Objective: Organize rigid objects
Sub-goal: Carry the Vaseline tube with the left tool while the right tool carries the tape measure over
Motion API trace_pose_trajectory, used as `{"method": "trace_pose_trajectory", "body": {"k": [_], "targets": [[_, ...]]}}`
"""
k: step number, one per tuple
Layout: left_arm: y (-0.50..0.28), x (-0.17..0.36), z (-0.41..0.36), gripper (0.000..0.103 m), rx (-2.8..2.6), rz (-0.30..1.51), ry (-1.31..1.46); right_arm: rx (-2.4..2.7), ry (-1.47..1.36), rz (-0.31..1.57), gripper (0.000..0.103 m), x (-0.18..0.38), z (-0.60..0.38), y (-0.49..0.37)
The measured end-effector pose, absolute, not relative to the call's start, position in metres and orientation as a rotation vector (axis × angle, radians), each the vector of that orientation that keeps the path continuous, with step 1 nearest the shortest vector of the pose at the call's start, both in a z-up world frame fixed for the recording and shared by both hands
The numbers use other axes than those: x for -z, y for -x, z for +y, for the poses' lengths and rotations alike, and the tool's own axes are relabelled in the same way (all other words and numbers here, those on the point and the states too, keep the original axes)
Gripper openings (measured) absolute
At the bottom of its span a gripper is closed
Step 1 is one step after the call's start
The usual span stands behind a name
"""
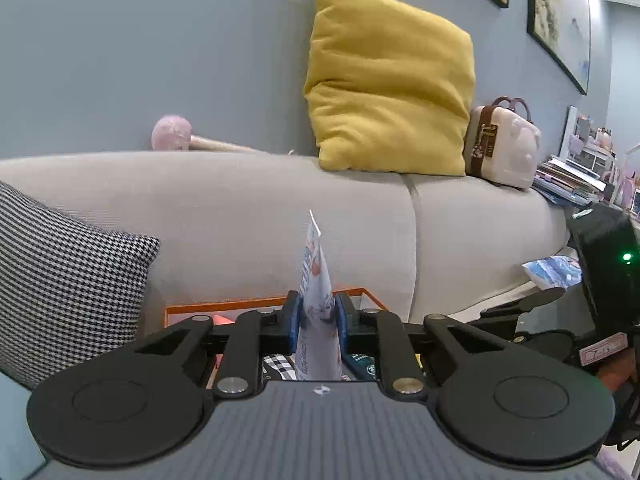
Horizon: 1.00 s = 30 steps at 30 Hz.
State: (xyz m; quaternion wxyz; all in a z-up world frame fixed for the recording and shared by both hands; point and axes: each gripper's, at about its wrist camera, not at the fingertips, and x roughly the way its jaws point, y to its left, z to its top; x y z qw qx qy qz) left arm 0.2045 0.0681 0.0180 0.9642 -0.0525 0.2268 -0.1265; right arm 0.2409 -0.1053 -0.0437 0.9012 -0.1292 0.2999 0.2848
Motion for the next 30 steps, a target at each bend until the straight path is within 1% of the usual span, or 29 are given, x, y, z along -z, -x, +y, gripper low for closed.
{"method": "trace_pose_trajectory", "body": {"k": [9, 14, 25, 30], "targets": [[-0.245, 0.017, 0.088, 0.019, 0.265, 0.559, 0.185, -0.577, 0.328, 0.785, 0.056, 0.085, -0.086, -0.304], [-0.251, 0.034, 0.098, 0.019, 0.271, 0.603, 0.189, -0.568, 0.321, 0.917, 0.056, 0.112, -0.086, -0.332], [-0.261, 0.057, 0.104, 0.019, 0.318, 0.710, 0.208, -0.561, 0.234, 1.120, 0.056, 0.132, -0.080, -0.369], [-0.268, 0.065, 0.101, 0.019, 0.340, 0.752, 0.217, -0.498, 0.272, 1.176, 0.056, 0.145, -0.068, -0.390]]}}
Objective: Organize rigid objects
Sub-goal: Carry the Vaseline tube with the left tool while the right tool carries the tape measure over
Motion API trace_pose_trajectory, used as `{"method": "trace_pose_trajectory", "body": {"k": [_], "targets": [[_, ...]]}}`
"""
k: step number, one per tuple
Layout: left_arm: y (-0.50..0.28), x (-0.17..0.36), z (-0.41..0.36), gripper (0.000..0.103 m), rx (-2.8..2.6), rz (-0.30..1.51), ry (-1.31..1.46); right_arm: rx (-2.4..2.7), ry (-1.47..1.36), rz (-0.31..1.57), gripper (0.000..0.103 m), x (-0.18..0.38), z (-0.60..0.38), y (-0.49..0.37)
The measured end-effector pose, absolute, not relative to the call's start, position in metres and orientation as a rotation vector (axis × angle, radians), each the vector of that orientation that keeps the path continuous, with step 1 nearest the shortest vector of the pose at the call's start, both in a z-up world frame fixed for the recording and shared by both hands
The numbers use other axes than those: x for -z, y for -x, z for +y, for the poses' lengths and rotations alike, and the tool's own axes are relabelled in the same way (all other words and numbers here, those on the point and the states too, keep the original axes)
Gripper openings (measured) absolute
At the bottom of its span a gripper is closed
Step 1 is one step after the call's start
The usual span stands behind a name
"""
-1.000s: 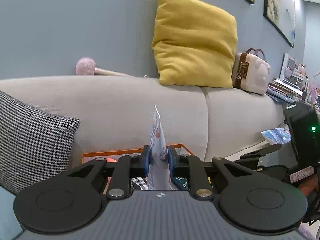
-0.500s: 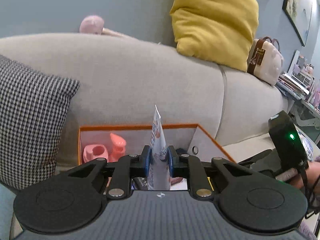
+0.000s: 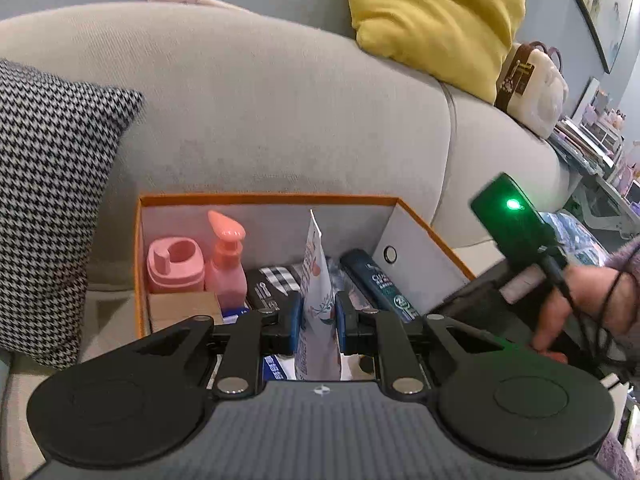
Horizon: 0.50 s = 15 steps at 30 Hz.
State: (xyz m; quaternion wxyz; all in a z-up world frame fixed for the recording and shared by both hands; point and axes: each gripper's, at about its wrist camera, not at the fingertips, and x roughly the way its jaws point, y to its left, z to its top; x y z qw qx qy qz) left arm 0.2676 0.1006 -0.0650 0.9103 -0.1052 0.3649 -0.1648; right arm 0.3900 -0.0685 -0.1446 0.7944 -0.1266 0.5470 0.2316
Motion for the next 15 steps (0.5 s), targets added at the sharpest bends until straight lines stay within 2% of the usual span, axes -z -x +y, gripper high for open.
{"method": "trace_pose_trajectory", "body": {"k": [10, 13, 15], "targets": [[-0.284, 0.076, 0.091, 0.019, 0.400, 0.851, 0.145, -0.499, 0.330, 1.208, 0.058, 0.154, -0.057, -0.400], [-0.286, 0.074, 0.086, 0.019, 0.424, 0.872, 0.098, -0.496, 0.315, 1.178, 0.068, 0.148, -0.063, -0.400], [-0.288, 0.073, 0.082, 0.019, 0.444, 0.886, 0.052, -0.516, 0.293, 1.163, 0.067, 0.142, -0.067, -0.396]]}}
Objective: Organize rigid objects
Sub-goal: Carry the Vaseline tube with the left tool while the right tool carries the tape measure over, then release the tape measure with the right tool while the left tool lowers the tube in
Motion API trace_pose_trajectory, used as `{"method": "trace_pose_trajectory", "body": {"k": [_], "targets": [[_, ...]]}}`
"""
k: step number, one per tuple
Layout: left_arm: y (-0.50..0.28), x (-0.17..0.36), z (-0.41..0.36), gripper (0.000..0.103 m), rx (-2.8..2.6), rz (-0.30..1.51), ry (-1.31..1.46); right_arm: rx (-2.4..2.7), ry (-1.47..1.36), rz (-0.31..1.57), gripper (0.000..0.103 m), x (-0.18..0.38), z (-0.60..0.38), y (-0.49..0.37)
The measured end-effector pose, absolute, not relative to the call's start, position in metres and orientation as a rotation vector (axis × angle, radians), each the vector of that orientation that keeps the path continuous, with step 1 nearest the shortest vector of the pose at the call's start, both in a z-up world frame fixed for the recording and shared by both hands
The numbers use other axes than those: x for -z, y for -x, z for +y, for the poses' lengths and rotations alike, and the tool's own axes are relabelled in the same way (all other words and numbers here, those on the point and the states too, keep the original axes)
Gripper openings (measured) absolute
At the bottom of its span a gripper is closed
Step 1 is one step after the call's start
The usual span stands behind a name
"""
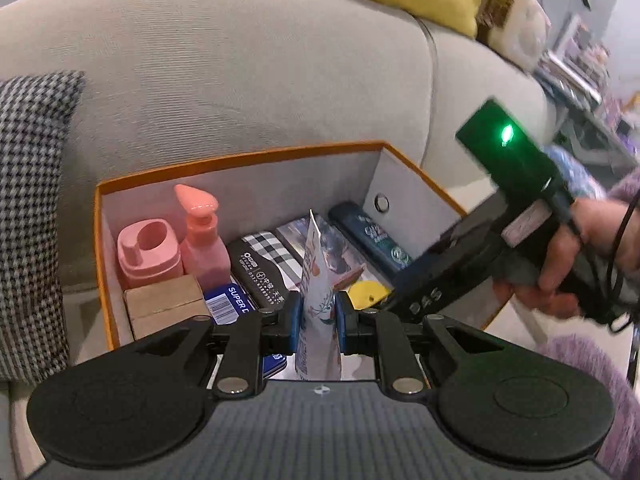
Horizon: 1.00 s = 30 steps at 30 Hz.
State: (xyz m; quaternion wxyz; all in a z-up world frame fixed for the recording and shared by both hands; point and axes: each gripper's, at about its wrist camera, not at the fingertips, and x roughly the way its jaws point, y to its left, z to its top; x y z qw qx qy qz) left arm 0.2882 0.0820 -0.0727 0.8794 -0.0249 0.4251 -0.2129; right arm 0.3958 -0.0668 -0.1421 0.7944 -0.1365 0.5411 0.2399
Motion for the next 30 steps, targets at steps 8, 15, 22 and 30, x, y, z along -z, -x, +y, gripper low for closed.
{"method": "trace_pose_trajectory", "body": {"k": [8, 15, 22, 30], "targets": [[-0.305, 0.070, 0.050, 0.019, 0.618, 1.004, -0.262, -0.526, 0.237, 0.965, 0.067, 0.100, -0.082, -0.371], [-0.319, 0.091, 0.026, 0.020, 0.687, 1.120, -0.323, -0.489, 0.226, 0.853, 0.063, 0.075, -0.095, -0.362], [-0.328, 0.103, 0.021, 0.023, 0.724, 1.167, -0.191, -0.547, 0.229, 0.831, 0.061, 0.074, -0.100, -0.358], [-0.322, 0.097, 0.028, 0.038, 0.679, 1.143, -0.152, -0.640, 0.090, 0.910, 0.049, 0.079, -0.096, -0.361]]}}
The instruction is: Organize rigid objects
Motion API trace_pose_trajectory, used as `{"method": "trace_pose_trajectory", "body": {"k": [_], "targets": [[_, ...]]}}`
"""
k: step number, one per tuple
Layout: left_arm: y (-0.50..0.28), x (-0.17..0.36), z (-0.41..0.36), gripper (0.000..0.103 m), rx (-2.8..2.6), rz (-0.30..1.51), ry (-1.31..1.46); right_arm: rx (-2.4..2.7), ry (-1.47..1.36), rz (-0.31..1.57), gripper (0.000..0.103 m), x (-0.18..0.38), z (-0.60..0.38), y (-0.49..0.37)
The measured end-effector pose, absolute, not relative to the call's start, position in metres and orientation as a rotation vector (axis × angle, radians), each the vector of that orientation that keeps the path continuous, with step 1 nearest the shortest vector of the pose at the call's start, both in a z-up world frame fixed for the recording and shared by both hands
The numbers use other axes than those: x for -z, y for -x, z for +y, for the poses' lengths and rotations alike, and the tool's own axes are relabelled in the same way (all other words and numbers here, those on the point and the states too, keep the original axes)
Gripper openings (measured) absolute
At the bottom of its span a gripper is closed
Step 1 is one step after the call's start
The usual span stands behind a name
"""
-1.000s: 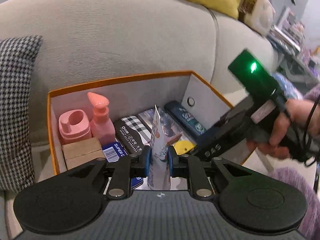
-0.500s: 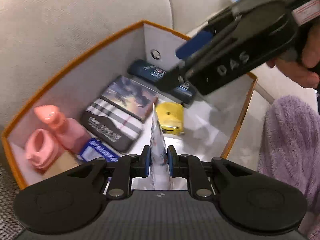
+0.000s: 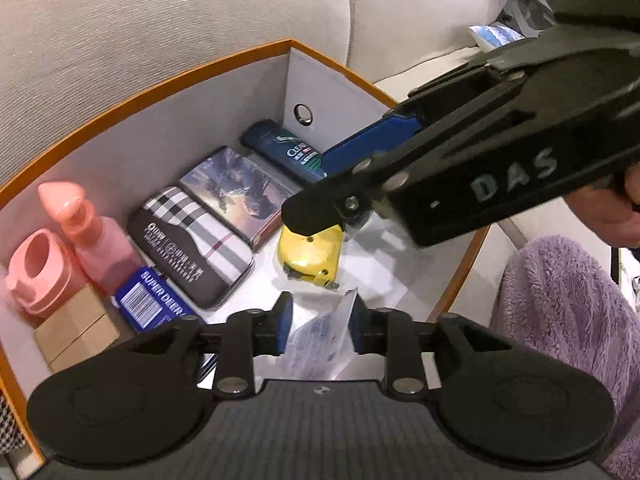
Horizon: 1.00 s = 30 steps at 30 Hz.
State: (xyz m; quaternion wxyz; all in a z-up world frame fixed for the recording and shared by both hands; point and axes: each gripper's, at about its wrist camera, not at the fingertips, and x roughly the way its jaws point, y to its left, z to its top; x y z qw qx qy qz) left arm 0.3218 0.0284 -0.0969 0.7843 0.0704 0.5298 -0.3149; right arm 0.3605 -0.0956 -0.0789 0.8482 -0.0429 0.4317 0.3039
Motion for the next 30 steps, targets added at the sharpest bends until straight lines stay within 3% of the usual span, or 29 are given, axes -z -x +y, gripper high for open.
{"method": "trace_pose_trajectory", "body": {"k": [4, 16, 22, 25, 27, 30], "targets": [[-0.318, 0.089, 0.038, 0.044, 0.649, 1.125, -0.142, -0.647, 0.115, 0.903, 0.049, 0.073, -0.089, -0.354], [-0.265, 0.022, 0.083, 0.046, 0.470, 0.888, 0.041, -0.584, 0.143, 0.859, 0.051, 0.062, -0.101, -0.327], [-0.229, -0.009, 0.097, 0.062, 0.256, 0.727, 0.090, -0.578, 0.132, 0.749, 0.057, 0.037, -0.117, -0.286], [-0.212, -0.022, 0.092, 0.074, 0.177, 0.647, 0.085, -0.573, 0.125, 0.665, 0.062, 0.023, -0.124, -0.260], [-0.202, -0.030, 0.083, 0.090, 0.138, 0.602, 0.074, -0.559, 0.125, 0.595, 0.067, 0.015, -0.128, -0.239], [-0.187, -0.039, 0.073, 0.098, 0.077, 0.548, 0.065, -0.543, 0.115, 0.514, 0.070, 0.007, -0.133, -0.209]]}}
